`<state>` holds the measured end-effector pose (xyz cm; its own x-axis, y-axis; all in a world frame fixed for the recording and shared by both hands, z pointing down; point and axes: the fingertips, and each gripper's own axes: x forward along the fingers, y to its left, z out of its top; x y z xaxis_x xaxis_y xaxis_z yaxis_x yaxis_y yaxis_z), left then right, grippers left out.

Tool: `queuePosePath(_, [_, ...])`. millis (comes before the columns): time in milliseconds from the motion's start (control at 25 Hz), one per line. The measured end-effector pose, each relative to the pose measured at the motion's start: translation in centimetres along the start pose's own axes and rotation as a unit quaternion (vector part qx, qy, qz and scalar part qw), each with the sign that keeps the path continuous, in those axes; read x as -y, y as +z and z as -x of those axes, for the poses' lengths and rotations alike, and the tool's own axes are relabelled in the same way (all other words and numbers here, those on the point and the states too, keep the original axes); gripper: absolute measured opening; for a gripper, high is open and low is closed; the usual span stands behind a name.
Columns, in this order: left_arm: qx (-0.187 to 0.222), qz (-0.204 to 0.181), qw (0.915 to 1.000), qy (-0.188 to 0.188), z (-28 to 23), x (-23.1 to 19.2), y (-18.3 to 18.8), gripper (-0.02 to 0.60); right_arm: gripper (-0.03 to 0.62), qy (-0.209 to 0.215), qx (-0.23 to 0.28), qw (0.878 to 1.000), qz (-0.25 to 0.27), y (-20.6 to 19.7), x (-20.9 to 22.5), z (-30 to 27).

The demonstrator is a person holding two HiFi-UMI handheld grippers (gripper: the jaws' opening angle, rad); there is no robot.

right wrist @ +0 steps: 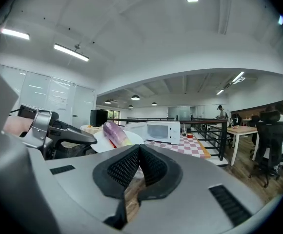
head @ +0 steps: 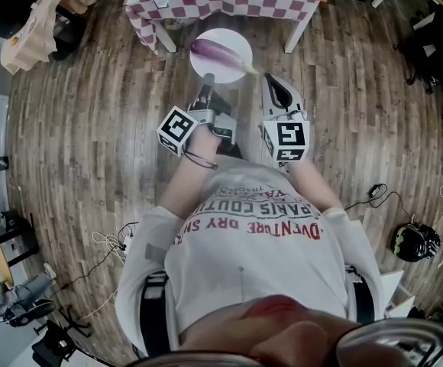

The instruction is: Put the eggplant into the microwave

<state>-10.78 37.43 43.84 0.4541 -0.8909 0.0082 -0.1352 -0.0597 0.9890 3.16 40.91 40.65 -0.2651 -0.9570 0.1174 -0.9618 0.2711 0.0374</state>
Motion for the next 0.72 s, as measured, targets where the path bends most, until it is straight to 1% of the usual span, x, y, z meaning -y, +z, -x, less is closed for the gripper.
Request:
queuePosePath(80, [0.001, 0.001, 1.0, -0.001, -0.7, -0.2, 0.5, 0.035, 0.015, -0.007, 0.003, 1.0, -0.005, 0.0, 0.4, -0.7])
queuePosePath(240, [0.003, 0.008, 0.9999, -0.006, -2.7, -0.7, 1.7, 0.035, 0.015, -0.012, 0.007, 1.0, 0.01, 0.2, 0.8, -2.9])
queuePosePath(320, [-0.001, 0.014, 0.9999, -0.005, -4.3, -1.2, 2.4, 0.035, 0.015, -0.014, 0.004, 1.0, 0.008, 0.1, 1.3, -4.4])
queuePosePath(480, [-0.011, 0.03, 0.9995, -0.009, -8.4, -1.4, 4.1, 0.035, 0.015, -0.017, -0.005, 1.0, 0.013, 0.5, 2.5, -8.8])
queuePosePath(720, [-0.017, 0.036, 0.9992, -0.006, -15.5, -1.8, 8.6, 0.035, 0.015, -0.025, -0.017, 1.0, 0.005, 1.4, 4.2, -16.9])
